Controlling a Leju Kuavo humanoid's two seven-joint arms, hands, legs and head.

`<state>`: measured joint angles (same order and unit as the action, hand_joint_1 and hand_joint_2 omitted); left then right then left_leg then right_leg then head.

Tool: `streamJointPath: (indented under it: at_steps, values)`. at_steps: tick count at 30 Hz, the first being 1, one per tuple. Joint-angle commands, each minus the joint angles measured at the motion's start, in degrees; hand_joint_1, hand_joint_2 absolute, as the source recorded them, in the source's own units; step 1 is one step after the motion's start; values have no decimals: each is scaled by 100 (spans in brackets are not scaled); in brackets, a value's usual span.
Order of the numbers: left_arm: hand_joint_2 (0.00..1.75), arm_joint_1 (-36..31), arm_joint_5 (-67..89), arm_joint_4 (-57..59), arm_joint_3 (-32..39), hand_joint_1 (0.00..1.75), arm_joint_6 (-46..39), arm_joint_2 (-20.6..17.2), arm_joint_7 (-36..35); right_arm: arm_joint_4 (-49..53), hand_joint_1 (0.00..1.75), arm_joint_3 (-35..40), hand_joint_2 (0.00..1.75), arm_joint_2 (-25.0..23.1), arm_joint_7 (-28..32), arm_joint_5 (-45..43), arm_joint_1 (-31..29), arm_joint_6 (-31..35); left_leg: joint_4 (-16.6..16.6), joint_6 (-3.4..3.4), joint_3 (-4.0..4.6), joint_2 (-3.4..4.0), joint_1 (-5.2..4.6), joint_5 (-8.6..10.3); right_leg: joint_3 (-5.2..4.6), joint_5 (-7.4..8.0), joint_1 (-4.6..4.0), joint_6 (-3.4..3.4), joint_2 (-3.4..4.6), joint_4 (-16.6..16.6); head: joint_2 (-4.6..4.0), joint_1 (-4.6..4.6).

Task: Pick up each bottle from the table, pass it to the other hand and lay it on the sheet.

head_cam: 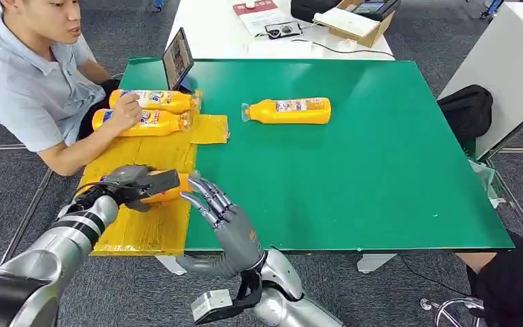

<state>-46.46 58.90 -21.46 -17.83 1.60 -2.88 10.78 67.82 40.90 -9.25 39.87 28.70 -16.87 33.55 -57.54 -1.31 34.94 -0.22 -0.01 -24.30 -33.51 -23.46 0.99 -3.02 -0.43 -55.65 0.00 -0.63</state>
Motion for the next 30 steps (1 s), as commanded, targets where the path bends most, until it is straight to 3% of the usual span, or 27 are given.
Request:
streamJointPath:
  at_steps: [1,8,12,13,18,22,24,25,30]
  values:
    - [175,84,-852,282,647,0,689,241,965,-553,0,626,175,247,13,-358,-455,187,8,7,-40,9,6,-11,38,-7,-7,14,10,11,0,-2]
    - [175,174,-1566,80,1030,0,887,297,1607,-584,0,823,175,297,13,-552,-554,260,5,6,-32,5,2,-4,30,-2,-3,10,6,6,0,2]
    - [175,363,-2168,-239,1455,0,646,453,2055,-473,0,871,175,319,13,-571,-548,628,3,5,-29,7,3,-6,26,-3,-4,9,7,5,0,0]
    - [175,538,-2687,-615,1649,0,613,601,2207,-94,0,406,175,220,13,-181,-313,645,2,7,-36,0,5,-9,34,-9,-6,13,0,4,0,2]
    - [175,926,-4122,-1387,2173,0,1066,973,2206,839,0,-422,175,-70,13,451,232,645,-5,6,-18,-11,5,-9,19,-12,-6,10,-11,-1,0,2]
    - [175,1771,-5329,-2706,2334,0,1484,1324,2009,1206,0,-627,175,-63,13,543,522,645,0,5,-14,-6,1,-8,13,-9,-2,9,-6,2,0,-2]
    - [175,1887,-5456,-2887,2312,0,1521,1339,1956,1248,0,-640,175,-53,13,514,564,645,2,4,-23,-4,1,-12,23,-10,-4,9,-5,10,0,2]
    - [175,2351,-5779,-3573,2130,0,1535,1363,1822,1481,0,-770,175,-42,13,515,734,645,2,3,-11,3,-2,-7,8,-4,-1,7,2,7,0,0]
    - [175,2422,-5865,-3683,2092,0,1543,1363,1813,1524,0,-795,175,-43,13,512,761,645,-7,9,-19,4,3,-18,16,-13,-6,15,3,1,0,2]
